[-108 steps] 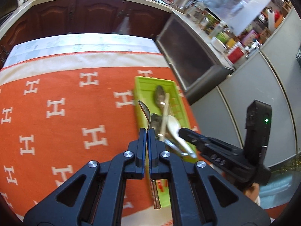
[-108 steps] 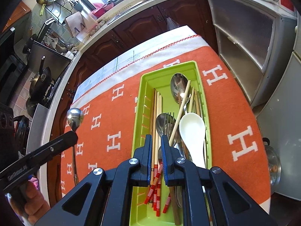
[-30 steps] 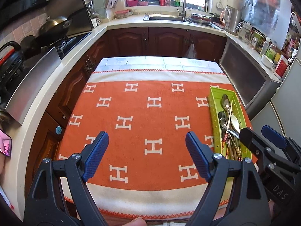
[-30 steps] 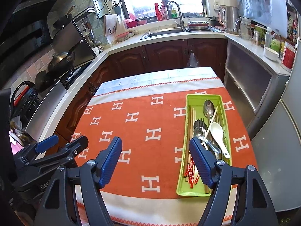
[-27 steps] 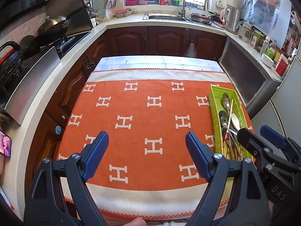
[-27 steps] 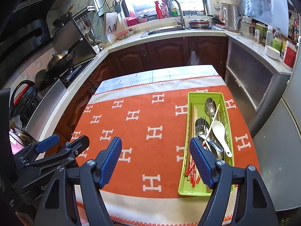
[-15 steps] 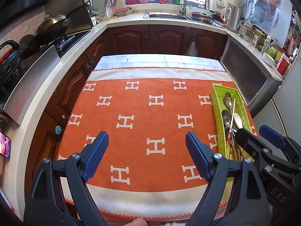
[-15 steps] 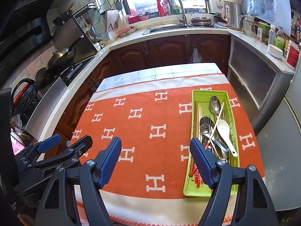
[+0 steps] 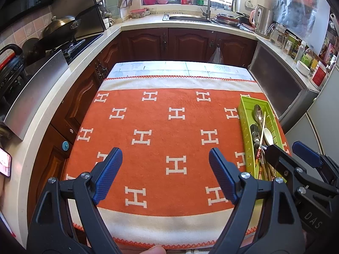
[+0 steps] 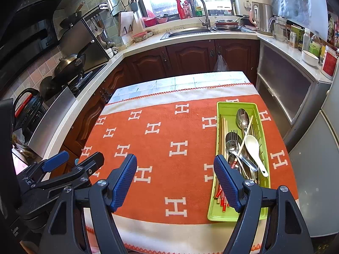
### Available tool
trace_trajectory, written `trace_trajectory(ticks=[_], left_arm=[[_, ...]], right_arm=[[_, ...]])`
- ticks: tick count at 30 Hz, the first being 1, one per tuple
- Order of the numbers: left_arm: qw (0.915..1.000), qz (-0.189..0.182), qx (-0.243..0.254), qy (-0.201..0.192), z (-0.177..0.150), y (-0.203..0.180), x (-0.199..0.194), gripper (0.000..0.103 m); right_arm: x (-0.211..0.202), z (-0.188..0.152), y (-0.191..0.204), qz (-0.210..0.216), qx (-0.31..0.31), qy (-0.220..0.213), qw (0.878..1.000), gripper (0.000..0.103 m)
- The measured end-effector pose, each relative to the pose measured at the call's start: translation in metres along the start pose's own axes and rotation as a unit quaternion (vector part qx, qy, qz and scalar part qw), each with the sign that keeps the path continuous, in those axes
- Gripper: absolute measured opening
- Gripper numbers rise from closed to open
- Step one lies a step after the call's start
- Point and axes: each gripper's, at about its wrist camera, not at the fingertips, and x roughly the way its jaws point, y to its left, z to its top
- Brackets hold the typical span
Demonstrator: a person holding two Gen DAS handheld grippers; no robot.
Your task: Organize utensils
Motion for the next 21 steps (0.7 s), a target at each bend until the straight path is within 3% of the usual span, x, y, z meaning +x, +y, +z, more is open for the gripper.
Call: trace_trajectory(ticks=[21], left_arm=[[0.9999, 0.014, -0.004, -0.001, -0.0044, 0.0028, -0.0045, 0.082]], right_arm=[[0.0038, -0.0007, 0.005, 0.002, 0.001, 0.003, 1.0, 0.076]])
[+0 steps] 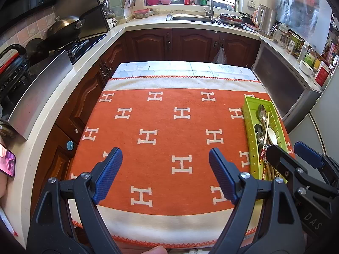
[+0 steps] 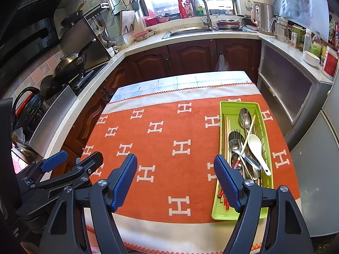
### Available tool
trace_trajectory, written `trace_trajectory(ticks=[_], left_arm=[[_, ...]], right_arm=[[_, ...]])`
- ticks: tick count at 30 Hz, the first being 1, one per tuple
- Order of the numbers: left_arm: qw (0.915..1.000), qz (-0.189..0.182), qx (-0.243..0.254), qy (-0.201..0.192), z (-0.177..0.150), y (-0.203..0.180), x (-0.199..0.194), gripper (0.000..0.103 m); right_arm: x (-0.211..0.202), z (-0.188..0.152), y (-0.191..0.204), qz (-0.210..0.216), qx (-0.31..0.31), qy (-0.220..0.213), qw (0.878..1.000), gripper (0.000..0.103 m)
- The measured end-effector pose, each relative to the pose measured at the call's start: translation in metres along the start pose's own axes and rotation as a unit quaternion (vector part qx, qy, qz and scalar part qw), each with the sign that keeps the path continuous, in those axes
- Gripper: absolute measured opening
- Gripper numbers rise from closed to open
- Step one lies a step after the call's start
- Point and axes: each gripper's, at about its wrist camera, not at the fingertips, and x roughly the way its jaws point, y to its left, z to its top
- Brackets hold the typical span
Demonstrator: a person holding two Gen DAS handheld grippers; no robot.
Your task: Organize utensils
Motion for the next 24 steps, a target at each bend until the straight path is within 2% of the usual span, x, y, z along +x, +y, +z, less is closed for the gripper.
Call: trace_trajectory(ticks=[24], left_arm=[[0.9999, 0.003, -0.005, 0.01, 0.001, 0.017, 0.01, 0.082]], right_arm=[[0.014, 0.002, 0.011, -0.003, -0.008, 0.015, 1.0, 0.076]])
